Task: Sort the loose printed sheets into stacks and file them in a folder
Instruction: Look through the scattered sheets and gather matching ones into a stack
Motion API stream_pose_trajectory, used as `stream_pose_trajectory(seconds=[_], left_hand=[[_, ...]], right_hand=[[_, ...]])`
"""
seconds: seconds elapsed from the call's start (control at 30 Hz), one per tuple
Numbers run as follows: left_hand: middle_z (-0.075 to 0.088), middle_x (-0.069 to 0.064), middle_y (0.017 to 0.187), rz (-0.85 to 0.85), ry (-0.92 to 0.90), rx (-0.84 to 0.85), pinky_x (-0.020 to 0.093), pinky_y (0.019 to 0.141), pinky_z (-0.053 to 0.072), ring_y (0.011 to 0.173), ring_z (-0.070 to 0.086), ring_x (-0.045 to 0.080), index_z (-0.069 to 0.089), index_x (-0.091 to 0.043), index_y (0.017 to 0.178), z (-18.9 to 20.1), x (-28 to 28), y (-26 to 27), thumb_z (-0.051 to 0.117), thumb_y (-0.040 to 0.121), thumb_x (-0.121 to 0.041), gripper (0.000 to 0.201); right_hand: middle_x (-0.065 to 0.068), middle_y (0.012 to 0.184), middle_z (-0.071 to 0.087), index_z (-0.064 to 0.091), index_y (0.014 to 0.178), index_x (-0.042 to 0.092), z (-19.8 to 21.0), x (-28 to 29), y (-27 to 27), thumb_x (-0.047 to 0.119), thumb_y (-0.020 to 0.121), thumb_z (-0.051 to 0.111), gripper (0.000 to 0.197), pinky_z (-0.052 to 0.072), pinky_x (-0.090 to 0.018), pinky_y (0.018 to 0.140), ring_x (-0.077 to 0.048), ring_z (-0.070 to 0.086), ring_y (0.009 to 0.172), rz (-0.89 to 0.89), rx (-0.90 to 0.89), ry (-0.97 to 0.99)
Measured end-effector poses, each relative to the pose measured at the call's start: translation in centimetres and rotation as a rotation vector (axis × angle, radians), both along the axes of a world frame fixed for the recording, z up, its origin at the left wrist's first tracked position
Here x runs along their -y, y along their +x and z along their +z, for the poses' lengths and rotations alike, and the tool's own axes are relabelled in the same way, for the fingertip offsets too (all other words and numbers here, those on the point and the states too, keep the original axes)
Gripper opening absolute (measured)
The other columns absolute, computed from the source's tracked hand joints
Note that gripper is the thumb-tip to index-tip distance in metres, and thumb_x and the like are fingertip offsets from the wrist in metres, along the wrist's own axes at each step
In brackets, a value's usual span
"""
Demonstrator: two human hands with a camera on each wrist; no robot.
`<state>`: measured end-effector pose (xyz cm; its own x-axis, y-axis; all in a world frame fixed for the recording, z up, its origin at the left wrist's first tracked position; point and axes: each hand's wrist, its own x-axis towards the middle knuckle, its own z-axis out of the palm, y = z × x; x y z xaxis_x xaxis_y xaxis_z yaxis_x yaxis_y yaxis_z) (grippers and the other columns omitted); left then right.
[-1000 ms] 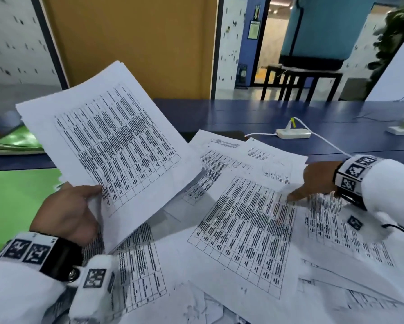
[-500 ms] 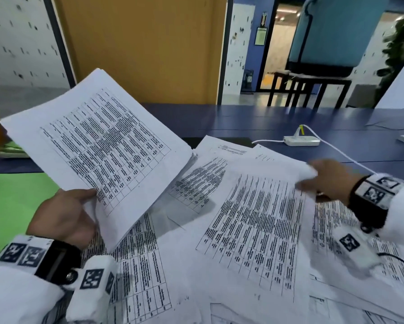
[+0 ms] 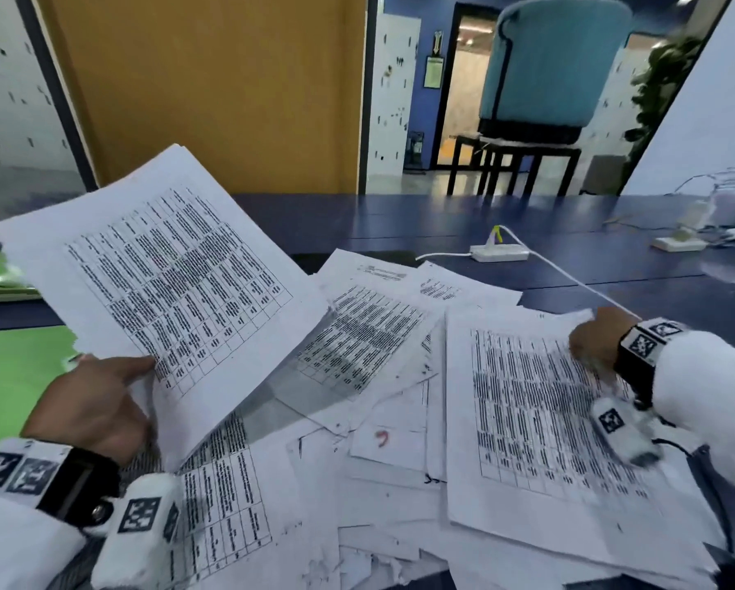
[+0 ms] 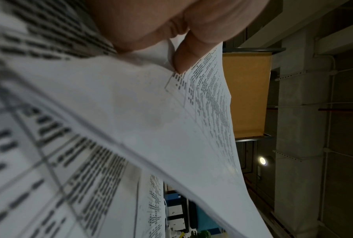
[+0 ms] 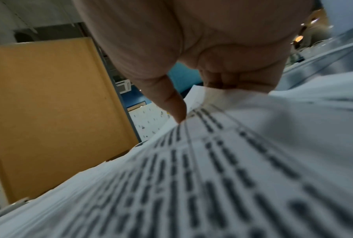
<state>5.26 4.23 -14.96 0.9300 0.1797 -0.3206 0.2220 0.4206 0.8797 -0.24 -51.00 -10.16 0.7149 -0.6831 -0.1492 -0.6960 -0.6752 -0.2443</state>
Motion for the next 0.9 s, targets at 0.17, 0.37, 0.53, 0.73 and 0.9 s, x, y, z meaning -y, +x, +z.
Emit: stream_pose_trajectory(seconds=[0.17, 0.37, 0.53, 0.73, 0.9], left_hand=[[0.067, 0.021, 0.123, -0.006, 0.055, -0.043, 0.046, 0.064, 0.059, 0.070, 0.076, 0.027, 0.056, 0.003, 0.133, -0.1, 0.7, 0.3, 0.044, 0.104, -0.008, 0.033], [0.063, 0.027, 0.125, -0.022, 0.105, -0.038, 0.059, 0.094, 0.051, 0.101, 0.068, 0.042, 0.057, 0.000, 0.126, -0.6, 0.0, 1.0, 0.056, 0.096, -0.014, 0.033], [0.066, 0.015, 0.101, -0.075, 0.119, 0.008, 0.051, 0.092, 0.047, 0.087, 0.065, 0.033, 0.061, -0.006, 0.111, -0.4, 0.4, 0.6, 0.050, 0.101, -0.009, 0.015], [0.074, 0.010, 0.091, -0.044, 0.114, 0.102, 0.042, 0.069, 0.059, 0.073, 0.072, 0.028, 0.066, -0.009, 0.097, -0.1, 0.8, 0.2, 0.046, 0.099, 0.006, 0.025], [0.070, 0.019, 0.111, -0.044, 0.086, 0.088, 0.047, 0.083, 0.054, 0.088, 0.068, 0.032, 0.066, -0.005, 0.111, -0.5, 0.6, 0.5, 0.051, 0.097, 0.005, 0.022]], right_hand=[[-0.006, 0.129, 0.064, 0.066, 0.124, 0.018, 0.6, -2.0, -1.4, 0.034, 0.096, 0.053, 0.035, 0.047, -0.022, 0.083, -0.024, 0.062, 0.114, 0.094, -0.152, -0.205], [-0.007, 0.138, 0.059, 0.059, 0.133, 0.011, 0.2, -2.2, -1.7, 0.031, 0.098, 0.052, 0.041, 0.047, -0.029, 0.101, -0.024, 0.057, 0.125, 0.226, -0.269, -0.332], [-0.009, 0.134, 0.061, 0.060, 0.131, 0.012, 0.3, -2.3, -1.7, 0.028, 0.093, 0.059, 0.041, 0.048, -0.027, 0.094, -0.022, 0.059, 0.119, 0.271, -0.314, -0.382], [-0.007, 0.151, 0.045, 0.042, 0.147, 0.012, -0.1, -1.1, -1.6, 0.047, 0.101, 0.043, 0.058, 0.040, -0.027, 0.108, -0.022, 0.047, 0.135, 0.311, -0.281, -0.439], [0.003, 0.136, 0.058, 0.058, 0.134, 0.025, 1.1, 0.2, -1.9, 0.057, 0.097, 0.042, 0.052, 0.046, -0.025, 0.095, -0.017, 0.056, 0.124, 0.279, -0.188, -0.427]])
